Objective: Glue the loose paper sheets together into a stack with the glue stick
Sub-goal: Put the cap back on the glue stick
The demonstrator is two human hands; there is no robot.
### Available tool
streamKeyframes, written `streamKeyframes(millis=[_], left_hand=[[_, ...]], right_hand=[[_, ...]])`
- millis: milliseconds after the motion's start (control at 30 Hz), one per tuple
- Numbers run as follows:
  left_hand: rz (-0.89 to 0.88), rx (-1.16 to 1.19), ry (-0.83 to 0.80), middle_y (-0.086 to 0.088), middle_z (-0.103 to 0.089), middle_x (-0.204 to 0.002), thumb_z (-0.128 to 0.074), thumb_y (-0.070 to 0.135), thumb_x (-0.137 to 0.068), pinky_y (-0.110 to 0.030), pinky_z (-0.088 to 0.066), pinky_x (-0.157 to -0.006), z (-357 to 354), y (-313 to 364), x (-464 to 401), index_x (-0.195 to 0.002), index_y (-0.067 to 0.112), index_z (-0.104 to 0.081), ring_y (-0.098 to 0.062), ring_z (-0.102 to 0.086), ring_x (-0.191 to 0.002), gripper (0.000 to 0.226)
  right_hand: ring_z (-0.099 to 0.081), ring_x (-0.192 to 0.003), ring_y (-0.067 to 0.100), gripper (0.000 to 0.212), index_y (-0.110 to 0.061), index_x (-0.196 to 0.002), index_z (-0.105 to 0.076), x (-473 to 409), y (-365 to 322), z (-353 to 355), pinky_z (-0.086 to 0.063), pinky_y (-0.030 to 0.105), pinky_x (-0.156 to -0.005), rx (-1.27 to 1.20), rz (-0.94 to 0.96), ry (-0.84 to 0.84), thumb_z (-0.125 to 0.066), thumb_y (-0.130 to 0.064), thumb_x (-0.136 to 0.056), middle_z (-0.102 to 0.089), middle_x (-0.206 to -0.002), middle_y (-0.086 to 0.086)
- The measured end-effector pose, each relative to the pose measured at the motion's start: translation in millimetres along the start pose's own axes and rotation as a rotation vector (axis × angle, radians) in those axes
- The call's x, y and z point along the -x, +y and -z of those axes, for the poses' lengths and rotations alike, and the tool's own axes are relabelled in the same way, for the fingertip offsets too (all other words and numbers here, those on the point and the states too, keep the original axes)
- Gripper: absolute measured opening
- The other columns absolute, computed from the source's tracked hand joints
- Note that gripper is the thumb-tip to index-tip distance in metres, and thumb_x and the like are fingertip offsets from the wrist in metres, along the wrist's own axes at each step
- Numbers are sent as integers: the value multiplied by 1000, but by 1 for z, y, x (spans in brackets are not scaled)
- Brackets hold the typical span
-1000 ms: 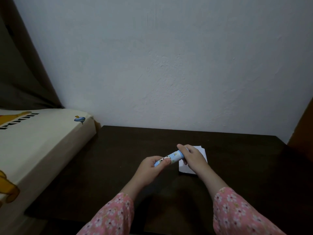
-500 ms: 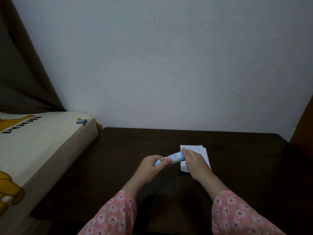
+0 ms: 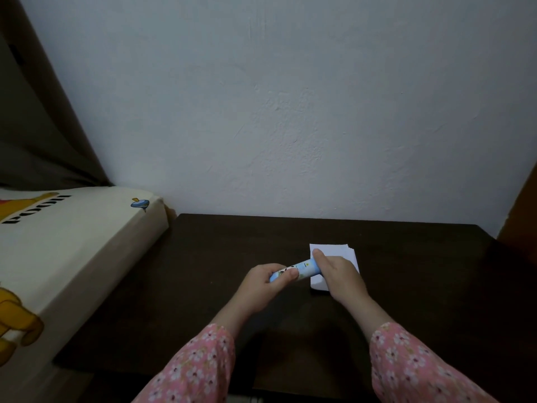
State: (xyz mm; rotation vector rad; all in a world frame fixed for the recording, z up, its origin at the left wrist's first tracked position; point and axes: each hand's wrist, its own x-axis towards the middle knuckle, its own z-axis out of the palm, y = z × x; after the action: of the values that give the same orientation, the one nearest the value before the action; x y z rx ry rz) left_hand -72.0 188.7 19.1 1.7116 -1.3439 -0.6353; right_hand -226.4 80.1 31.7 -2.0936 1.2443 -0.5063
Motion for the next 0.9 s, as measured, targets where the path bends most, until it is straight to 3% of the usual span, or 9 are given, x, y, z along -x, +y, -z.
streamKeyframes(millis=[67,133,267,367,567,700,800,900], left_hand=[[4,12,-3,11,-58,-65,-54,49,-91,-14,-37,-53,1,1,-1,-98,26,-70,4,-50,-55,28],[24,18,-15,10,-57,-64,-54,49,-91,-13,-38,-52,5,2,-2,-96,26,-70,3,-49,-54,29],[63,55,-39,6,-56,-64,-53,50,-91,-18,-38,-52,14,3,-4,-84,24,-68,-3,-49,-54,31],[66,46,-41,0,-57,-67,-53,50,-91,-22,-39,-54,16,4,-6,-84,22,-69,-6,-49,-55,32],[31,10,-48,0,-62,-73,-55,50,-90,-20,-42,-57,11,-1,-1,-95,21,-70,-4,-53,-59,33],[25,43,-10,3,-65,-77,-58,45,-90,-13,-41,-55,8,0,1,-95,28,-69,2,-54,-60,20],[23,54,2,7,-63,-74,-59,43,-90,-12,-40,-54,10,-3,3,-95,29,-69,4,-53,-60,18],[44,112,50,8,-59,-66,-56,44,-91,-17,-39,-52,16,-6,5,-92,26,-71,-1,-51,-56,24]], right_hand=[[-54,-84,17,50,-10,-114,-58,-1,1,0,-44,33,-78,89,14,3,-29,-48,-101,-56,-88,3],[-52,-99,13,38,-23,-138,-42,-1,2,-1,-43,30,-84,46,30,21,-31,-36,-104,-54,-109,2],[-55,-93,11,29,-30,-105,-52,4,1,-4,-46,40,-89,-201,120,-78,-27,-45,-102,-56,-98,-2],[-55,-89,11,30,-29,-102,-51,3,-3,-4,-48,35,-86,-224,160,-108,-26,-47,-101,-56,-95,0],[-52,-82,11,31,-27,-101,-55,1,-1,-10,-45,28,-79,-330,60,-124,-32,-48,-100,-54,-90,0],[-55,-85,16,37,-18,-101,-58,-7,-11,-10,-45,28,-76,-279,-32,-103,-34,-47,-101,-57,-92,6],[-52,-76,12,41,-17,-95,-59,-14,-19,-6,-46,28,-77,-191,-57,-133,-35,-51,-99,-54,-82,1],[-46,-58,9,49,-18,-89,-59,-12,-27,-10,-43,25,-57,-381,-89,-204,-35,-60,-95,-48,-65,-1]])
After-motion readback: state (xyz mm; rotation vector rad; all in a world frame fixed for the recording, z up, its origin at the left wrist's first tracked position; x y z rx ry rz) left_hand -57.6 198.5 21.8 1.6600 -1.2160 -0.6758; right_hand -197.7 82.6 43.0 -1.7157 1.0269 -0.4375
